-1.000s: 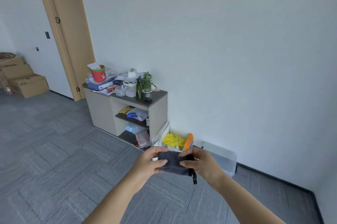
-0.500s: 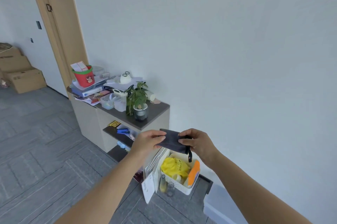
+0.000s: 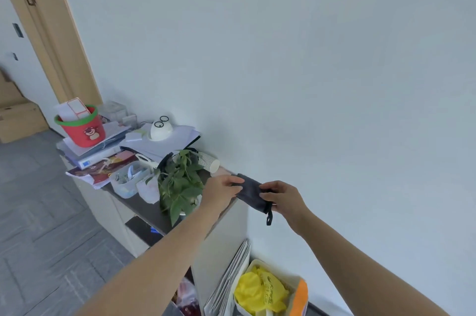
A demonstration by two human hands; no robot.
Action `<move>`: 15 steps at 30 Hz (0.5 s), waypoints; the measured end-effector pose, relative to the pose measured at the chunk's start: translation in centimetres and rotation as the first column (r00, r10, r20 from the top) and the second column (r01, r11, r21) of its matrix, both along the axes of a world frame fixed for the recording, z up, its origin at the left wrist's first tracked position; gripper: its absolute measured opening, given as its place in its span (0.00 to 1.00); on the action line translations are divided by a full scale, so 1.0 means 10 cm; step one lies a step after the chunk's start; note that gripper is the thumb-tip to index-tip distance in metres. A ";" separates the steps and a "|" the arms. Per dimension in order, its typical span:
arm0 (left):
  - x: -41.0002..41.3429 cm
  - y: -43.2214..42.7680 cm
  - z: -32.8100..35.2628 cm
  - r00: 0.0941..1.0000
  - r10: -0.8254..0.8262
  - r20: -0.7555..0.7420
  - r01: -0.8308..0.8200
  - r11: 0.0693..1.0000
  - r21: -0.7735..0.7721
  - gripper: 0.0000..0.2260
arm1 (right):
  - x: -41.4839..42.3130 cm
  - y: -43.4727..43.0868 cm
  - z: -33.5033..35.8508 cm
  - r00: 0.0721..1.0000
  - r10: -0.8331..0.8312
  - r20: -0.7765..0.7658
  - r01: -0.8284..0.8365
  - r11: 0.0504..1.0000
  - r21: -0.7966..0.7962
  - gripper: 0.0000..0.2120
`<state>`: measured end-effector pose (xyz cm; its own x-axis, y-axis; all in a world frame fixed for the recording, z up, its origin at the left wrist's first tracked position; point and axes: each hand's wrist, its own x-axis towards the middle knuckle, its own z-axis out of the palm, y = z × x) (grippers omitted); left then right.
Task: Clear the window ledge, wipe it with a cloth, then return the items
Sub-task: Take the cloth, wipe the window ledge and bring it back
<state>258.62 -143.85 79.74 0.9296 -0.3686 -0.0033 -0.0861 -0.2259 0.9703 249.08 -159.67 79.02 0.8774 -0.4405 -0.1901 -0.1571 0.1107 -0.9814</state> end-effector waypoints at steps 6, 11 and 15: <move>1.12 -0.65 -0.51 0.981 0.156 0.113 -0.174 0.968 0.179 0.12 | 1.26 -0.48 -0.46 0.994 -0.027 -0.103 0.038 0.994 0.106 0.12; 1.67 -1.05 -1.28 0.936 0.348 0.048 -0.351 0.917 0.188 0.16 | 2.08 -0.70 -1.17 0.970 0.011 -0.243 0.005 0.998 0.066 0.14; 2.10 -1.23 -1.75 0.905 0.426 -0.013 -0.417 0.891 0.179 0.19 | 2.59 -0.80 -1.60 0.956 0.078 -0.283 -0.091 0.995 -0.033 0.16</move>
<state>279.59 -156.14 62.27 0.9944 0.0676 -0.0814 0.1014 -0.3902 0.9151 275.02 -167.70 63.00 0.8257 -0.3806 -0.4162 -0.4343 0.0418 -0.8998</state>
